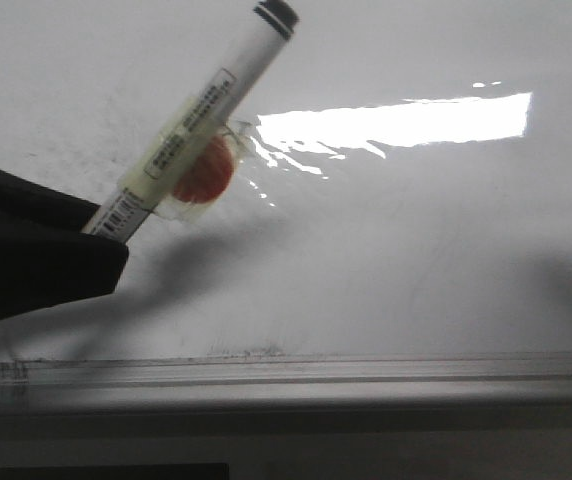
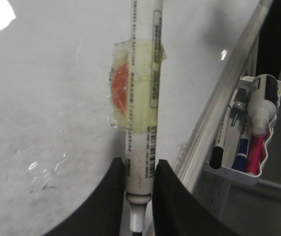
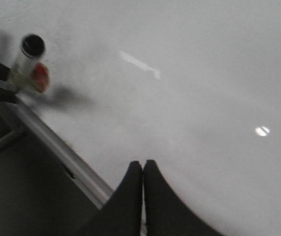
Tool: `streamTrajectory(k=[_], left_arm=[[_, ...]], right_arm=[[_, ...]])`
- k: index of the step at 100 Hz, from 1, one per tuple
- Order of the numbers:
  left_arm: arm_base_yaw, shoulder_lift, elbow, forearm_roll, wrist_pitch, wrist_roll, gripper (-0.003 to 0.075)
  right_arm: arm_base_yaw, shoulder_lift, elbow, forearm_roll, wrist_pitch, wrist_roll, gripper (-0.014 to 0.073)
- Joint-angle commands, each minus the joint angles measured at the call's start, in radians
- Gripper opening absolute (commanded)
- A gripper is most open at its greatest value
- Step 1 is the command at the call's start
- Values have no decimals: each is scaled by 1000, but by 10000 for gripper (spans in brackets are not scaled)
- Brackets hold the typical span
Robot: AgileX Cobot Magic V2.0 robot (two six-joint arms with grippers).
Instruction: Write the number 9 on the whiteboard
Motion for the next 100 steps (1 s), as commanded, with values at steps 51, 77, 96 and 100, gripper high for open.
streamTrajectory(k=[51,77,96,100], left_arm=[[-5,-13,-37,196,-119,-8,-20],[-5,-13,-37,196,-119,-8,-20],[-5,-13,-37,189,-119,-8,51],[-5,-13,-37,189,-117,-8,113]], right_arm=[[277,340,-247,48,-129,1,343],[270,403,-252,93,-154,1,115],[270,403,-252,93,-156,1,-64],[270,403,-252,91,-156,1,-64]])
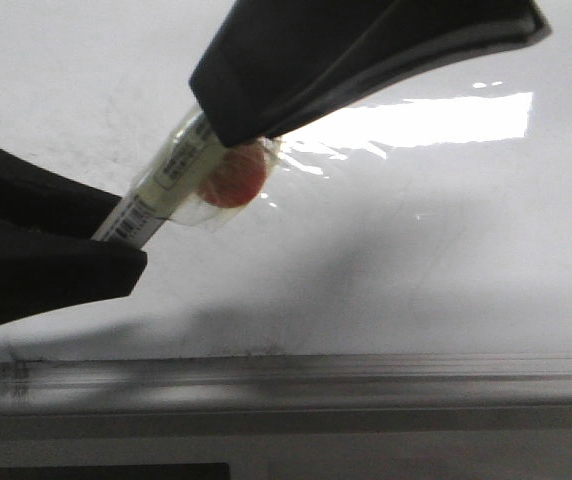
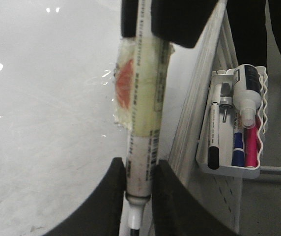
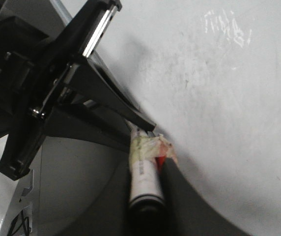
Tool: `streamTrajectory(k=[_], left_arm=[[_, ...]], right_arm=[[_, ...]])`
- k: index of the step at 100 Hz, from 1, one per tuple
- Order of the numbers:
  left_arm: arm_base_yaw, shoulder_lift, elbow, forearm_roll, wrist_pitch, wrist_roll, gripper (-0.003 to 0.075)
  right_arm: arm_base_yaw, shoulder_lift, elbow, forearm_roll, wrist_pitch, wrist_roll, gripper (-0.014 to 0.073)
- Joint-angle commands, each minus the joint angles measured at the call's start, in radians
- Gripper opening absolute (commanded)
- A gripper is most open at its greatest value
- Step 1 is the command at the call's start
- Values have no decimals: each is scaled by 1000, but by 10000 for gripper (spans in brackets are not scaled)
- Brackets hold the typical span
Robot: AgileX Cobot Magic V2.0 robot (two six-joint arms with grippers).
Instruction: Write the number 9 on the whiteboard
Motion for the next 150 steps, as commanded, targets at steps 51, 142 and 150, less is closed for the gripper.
streamTrajectory(k=[51,142,150], left_arm=[[-2,-337,-30,-252,145,-10,336],[117,-441,-30,-346,111,-10,336],[117,-441,-30,-346,111,-10,336]], right_arm=[[-74,-150,-57,-34,-46,24,-62],[-278,7,-326,-238,172,152,-62],[-279,18,-352,-238,172,152,-62]])
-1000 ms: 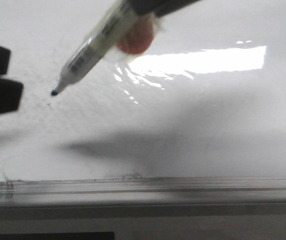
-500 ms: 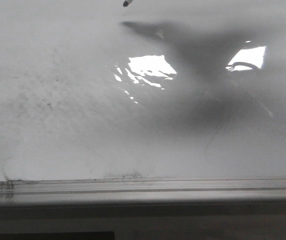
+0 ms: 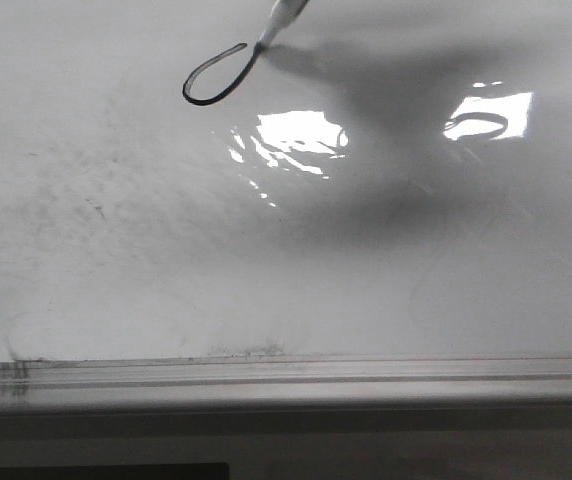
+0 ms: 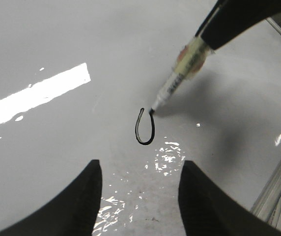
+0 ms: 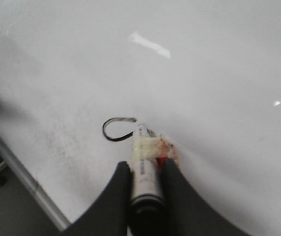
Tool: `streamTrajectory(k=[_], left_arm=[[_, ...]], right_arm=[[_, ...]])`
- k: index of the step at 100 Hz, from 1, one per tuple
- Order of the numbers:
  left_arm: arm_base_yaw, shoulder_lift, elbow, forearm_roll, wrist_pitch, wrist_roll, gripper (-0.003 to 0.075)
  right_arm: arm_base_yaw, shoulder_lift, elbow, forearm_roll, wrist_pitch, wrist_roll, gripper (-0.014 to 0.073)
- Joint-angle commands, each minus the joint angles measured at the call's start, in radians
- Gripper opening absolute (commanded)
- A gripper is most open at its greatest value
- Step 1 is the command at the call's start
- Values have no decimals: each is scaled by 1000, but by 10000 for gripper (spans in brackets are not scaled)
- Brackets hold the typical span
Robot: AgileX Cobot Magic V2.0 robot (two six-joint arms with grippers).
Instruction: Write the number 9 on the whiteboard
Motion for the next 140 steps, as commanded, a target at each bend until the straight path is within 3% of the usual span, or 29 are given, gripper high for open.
streamTrajectory(k=[1,20,35,62,87,126,132,140], left_arm=[[1,1,-30,-11,-90,-8,336],[1,1,-30,-11,-90,-8,336],[1,3,-30,-3,-90,-8,336],[-52,96,-30,86,-100,-8,337],[-148,291,-38,92,-207,-8,337],[-159,419,-73,111,-248,-8,333],[-159,419,-73,111,-248,-8,309],[-159,419,-73,111,-248,-8,193]], right_arm=[[-11,-8,-55,-62,-54,12,-62],[-7,9,21,-3,43,36,-62],[22,-23,134,54,34,36,-62],[121,-37,76,101,8,36,-62],[235,45,65,103,-68,81,-62],[280,47,65,128,-87,125,-62],[280,47,65,129,-87,125,-62],[280,47,65,140,-92,125,-62]])
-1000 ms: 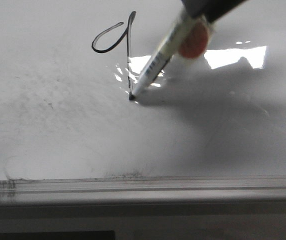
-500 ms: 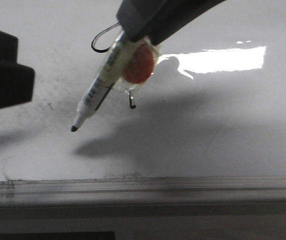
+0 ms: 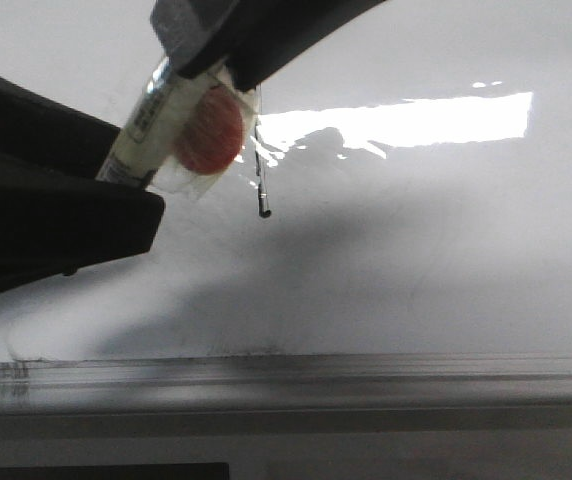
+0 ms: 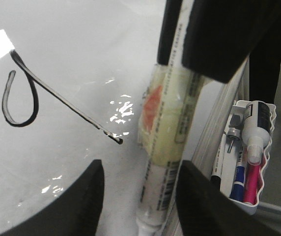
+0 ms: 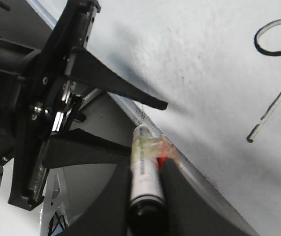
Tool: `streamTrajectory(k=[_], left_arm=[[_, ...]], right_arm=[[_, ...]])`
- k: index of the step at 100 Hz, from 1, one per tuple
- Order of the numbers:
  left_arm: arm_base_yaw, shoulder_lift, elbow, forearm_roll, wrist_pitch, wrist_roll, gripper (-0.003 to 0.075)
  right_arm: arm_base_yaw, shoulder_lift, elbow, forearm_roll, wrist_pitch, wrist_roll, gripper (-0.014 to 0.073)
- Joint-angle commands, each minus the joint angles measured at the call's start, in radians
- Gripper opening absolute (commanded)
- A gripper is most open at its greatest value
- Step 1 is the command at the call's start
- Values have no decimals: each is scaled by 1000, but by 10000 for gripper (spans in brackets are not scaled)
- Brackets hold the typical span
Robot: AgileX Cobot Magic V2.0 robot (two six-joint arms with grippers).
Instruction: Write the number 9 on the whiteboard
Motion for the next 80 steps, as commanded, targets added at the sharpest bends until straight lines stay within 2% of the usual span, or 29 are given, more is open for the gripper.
streamTrajectory(k=[1,4,5,6,11,29,34,39,44,52,68,80], left_arm=[[-8,-4,-33,-7,-82,-8,180],[-8,-4,-33,-7,-82,-8,126],[-8,-4,-33,-7,-82,-8,83],[-8,-4,-33,-7,-82,-8,83],[-8,-4,-33,-7,-82,-8,-15],[-8,-4,-33,-7,-82,-8,-20],[-8,-4,-33,-14,-82,-8,-20],[-8,-4,-33,-55,-82,-29,-20],[-8,-4,-33,-153,-82,-46,-20],[-8,-4,-33,-380,-68,-49,-20],[-8,-2,-33,-844,-67,7,-21],[-8,-2,-33,-1056,-66,102,-21]], right_arm=[[1,-15,-36,18,-74,3,-62],[1,-15,-36,18,-74,3,-62],[1,-15,-36,18,-74,3,-62],[1,-15,-36,18,-74,3,-62],[1,-15,-36,18,-74,3,-62],[1,-15,-36,15,-81,-18,-44],[1,-15,-36,13,-81,-20,17],[1,-15,-36,13,-81,-20,119],[1,-15,-36,11,-81,-20,244],[1,-15,-36,11,-77,-20,365],[1,-15,-36,11,-54,-20,362],[1,-15,-36,22,-40,-8,362]])
